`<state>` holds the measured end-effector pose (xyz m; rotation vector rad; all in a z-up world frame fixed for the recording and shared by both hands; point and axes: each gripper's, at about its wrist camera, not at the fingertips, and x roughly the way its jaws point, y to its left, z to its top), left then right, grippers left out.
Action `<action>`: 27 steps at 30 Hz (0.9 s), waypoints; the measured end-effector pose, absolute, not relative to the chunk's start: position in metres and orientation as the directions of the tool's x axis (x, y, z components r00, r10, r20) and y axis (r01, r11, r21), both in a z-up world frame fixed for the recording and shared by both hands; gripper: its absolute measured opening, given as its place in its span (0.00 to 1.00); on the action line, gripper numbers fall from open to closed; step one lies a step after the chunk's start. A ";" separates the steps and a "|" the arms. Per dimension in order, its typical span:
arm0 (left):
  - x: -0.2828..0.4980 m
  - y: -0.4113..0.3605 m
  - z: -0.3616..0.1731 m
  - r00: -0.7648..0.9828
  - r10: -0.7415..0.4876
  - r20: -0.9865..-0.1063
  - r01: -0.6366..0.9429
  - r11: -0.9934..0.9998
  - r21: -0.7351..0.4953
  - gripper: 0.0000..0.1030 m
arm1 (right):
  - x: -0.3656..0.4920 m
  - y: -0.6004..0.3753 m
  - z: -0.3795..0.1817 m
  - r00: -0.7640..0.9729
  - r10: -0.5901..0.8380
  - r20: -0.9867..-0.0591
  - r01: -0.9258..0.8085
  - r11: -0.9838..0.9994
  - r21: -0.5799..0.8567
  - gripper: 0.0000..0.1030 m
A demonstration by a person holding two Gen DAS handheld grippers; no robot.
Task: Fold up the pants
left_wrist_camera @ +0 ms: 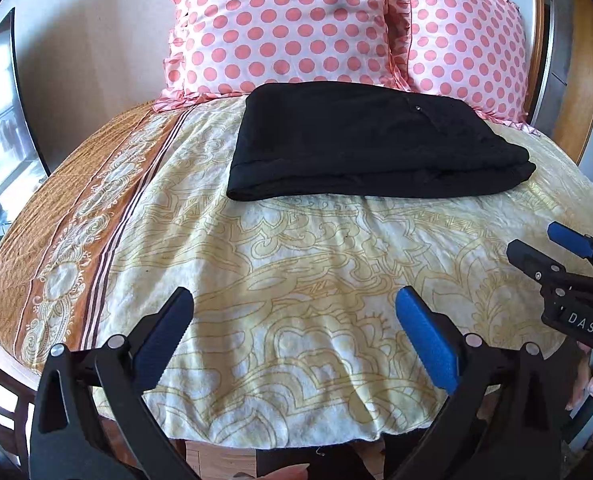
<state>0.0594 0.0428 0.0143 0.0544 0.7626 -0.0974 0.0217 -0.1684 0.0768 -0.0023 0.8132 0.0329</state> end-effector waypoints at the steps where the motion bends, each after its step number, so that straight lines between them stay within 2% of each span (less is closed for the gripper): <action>1: 0.059 0.043 0.013 0.717 -0.066 -0.694 0.102 0.995 0.011 0.98 | 0.021 -0.169 0.077 0.687 0.022 -0.726 -0.024 1.000 0.008 0.87; 9: 0.057 0.044 0.007 0.717 -0.047 -0.695 0.076 0.997 0.011 0.98 | 0.019 -0.165 0.074 0.682 -0.009 -0.731 -0.009 1.000 -0.020 0.91; 13: 0.056 0.043 0.006 0.726 -0.046 -0.686 0.072 0.997 0.009 0.98 | 0.020 -0.167 0.067 0.671 -0.017 -0.742 0.028 1.000 0.002 0.99; 27: 0.051 0.043 0.006 0.750 -0.042 -0.660 0.060 0.998 0.006 0.98 | 0.019 -0.170 0.065 0.676 -0.011 -0.737 0.011 1.000 -0.005 0.99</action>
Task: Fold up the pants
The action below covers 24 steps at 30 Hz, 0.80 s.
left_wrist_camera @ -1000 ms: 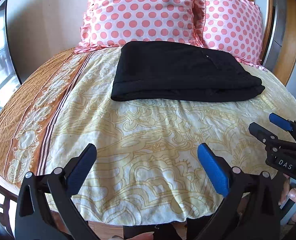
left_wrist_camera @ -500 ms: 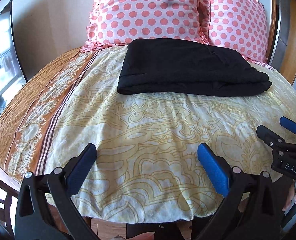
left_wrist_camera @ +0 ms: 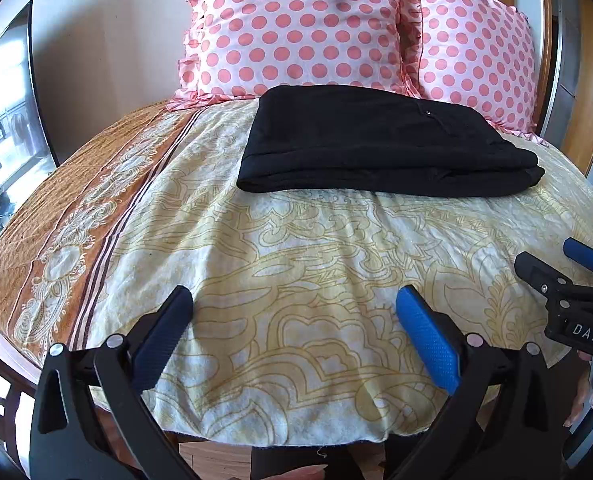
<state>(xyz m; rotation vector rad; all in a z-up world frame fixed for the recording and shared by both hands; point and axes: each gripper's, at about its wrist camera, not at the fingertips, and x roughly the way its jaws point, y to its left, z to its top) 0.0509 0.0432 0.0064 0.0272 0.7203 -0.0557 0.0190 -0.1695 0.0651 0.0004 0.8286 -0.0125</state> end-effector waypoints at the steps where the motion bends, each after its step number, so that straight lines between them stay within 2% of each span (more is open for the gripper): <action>1: 0.051 0.043 0.006 0.751 -0.041 -0.659 0.059 0.998 0.005 0.98 | 0.019 -0.169 0.065 0.676 -0.012 -0.737 0.012 1.000 -0.005 0.99; 24: 0.053 0.044 0.006 0.746 -0.037 -0.665 0.054 0.999 0.005 0.98 | 0.019 -0.167 0.065 0.678 -0.013 -0.735 0.014 1.000 -0.005 0.99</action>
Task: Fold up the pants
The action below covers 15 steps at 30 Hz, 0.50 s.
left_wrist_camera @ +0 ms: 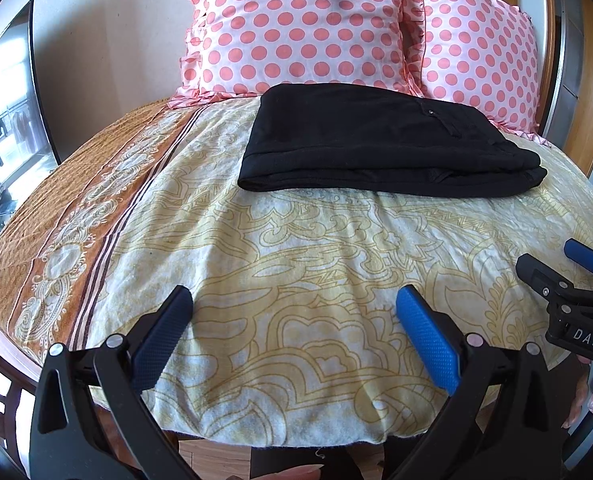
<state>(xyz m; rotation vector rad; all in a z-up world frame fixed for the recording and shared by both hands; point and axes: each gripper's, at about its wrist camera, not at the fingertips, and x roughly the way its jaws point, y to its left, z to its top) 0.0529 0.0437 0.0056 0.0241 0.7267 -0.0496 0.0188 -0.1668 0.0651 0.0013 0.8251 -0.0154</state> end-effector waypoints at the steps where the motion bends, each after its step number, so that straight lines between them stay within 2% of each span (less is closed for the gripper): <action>1: 0.053 0.044 0.006 0.746 -0.037 -0.665 0.053 0.999 0.004 0.98 | 0.019 -0.167 0.065 0.678 -0.013 -0.735 0.014 1.000 -0.005 0.99; 15: 0.053 0.044 0.006 0.746 -0.037 -0.665 0.053 0.999 0.004 0.98 | 0.019 -0.164 0.065 0.680 -0.015 -0.733 0.016 1.000 -0.005 0.99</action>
